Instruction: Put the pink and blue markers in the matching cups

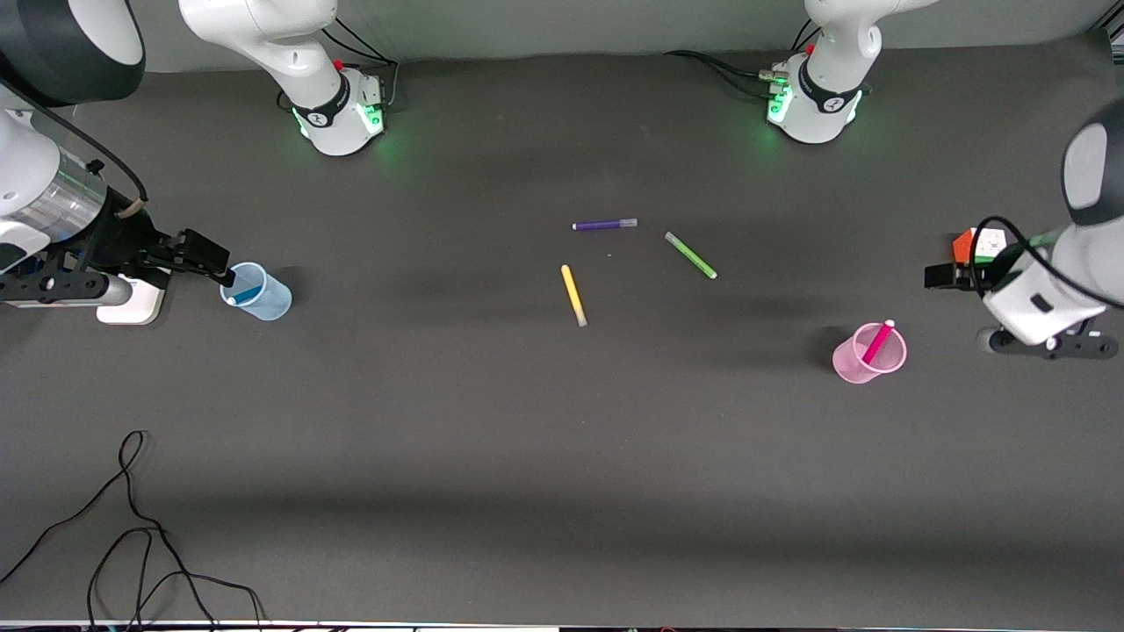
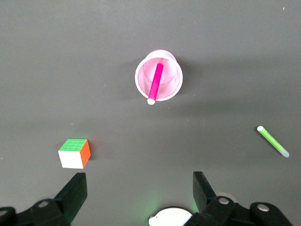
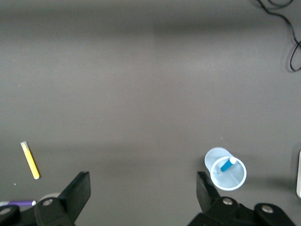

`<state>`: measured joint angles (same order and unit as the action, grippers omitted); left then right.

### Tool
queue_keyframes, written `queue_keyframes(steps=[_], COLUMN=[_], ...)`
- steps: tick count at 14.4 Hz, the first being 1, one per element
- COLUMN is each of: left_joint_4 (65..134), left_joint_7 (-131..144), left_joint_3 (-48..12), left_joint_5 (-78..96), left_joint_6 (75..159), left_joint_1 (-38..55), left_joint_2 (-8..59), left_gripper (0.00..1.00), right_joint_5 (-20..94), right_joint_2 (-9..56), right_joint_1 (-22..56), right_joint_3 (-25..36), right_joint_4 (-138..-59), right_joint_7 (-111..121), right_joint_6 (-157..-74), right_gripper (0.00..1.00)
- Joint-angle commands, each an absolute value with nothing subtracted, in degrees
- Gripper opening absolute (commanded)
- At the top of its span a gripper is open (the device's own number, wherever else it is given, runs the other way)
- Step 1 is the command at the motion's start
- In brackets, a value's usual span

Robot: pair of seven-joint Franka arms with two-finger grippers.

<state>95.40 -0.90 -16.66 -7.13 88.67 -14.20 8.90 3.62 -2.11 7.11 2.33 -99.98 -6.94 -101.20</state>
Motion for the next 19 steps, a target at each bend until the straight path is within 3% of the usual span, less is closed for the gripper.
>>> queue_keyframes(steps=[1, 5, 7, 19], left_joint_4=[101.69, 93.98, 90.63, 93.42], left_joint_7=[-2.2, -2.2, -1.5, -1.49], left_joint_3=[-16.17, -3.46, -0.28, -0.61], left_joint_5=[-3.97, -2.82, -1.15, 0.35], left_joint_6=[93.25, 87.74, 85.26, 86.92], left_joint_1=[-15.2, -2.41, 1.74, 1.58], left_joint_2=[2.55, 3.25, 4.57, 1.59], left_gripper=[1.0, 1.0, 1.0, 1.0], right_joint_5=[2.72, 2.55, -0.59, -0.18], right_joint_2=[-3.78, -2.9, -2.9, -2.64], right_joint_1=[6.59, 6.77, 6.94, 7.29], right_joint_3=[1.67, 1.67, 1.58, 1.49], right_joint_4=[-102.39, -102.22, -102.39, -100.46], right_joint_7=[-7.82, -7.21, -7.03, -7.03], right_joint_6=[-103.45, -102.57, -101.7, -95.62], right_gripper=[1.0, 1.0, 1.0, 1.0])
